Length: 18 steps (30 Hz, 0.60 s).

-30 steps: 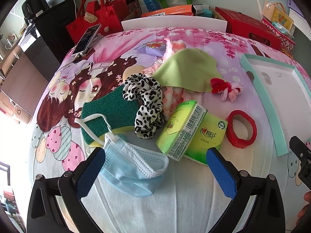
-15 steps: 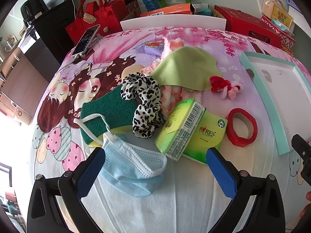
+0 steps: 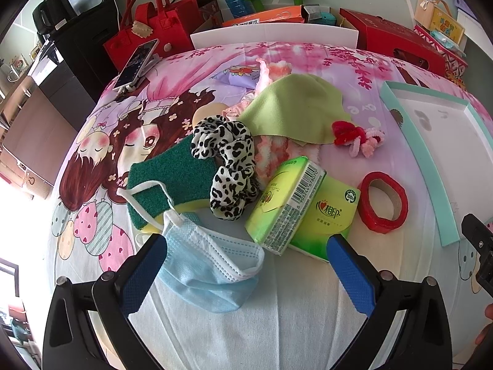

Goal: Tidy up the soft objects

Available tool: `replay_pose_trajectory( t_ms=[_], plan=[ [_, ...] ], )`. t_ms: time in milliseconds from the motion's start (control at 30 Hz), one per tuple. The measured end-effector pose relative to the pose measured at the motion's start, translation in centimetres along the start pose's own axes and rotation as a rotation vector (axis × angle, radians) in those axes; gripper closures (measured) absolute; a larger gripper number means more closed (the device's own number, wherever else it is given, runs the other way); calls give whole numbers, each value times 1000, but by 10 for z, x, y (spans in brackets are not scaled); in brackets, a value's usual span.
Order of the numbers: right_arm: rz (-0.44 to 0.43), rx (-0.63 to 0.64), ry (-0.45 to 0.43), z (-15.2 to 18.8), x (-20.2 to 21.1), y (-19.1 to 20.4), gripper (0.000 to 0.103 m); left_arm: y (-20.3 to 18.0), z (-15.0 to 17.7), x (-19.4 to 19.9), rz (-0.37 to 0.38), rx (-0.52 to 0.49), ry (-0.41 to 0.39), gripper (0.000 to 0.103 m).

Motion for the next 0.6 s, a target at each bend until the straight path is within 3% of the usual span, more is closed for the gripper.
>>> replay_pose_trajectory(
  t_ms=[600],
  plan=[
    [1,1,0,0,0,0,0,1,-1,1,-2,1,-3,0]
  ],
)
Point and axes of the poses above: each gripper's, at about its wrist camera, not at the fingertips, and x roughly against the way its jaws point, y to its left, z to its underside, the point moved 9 cm from there along -x, roughly the way its jaws point, and after that the axes turned 9 degrees about z, right-handed, at the moved point
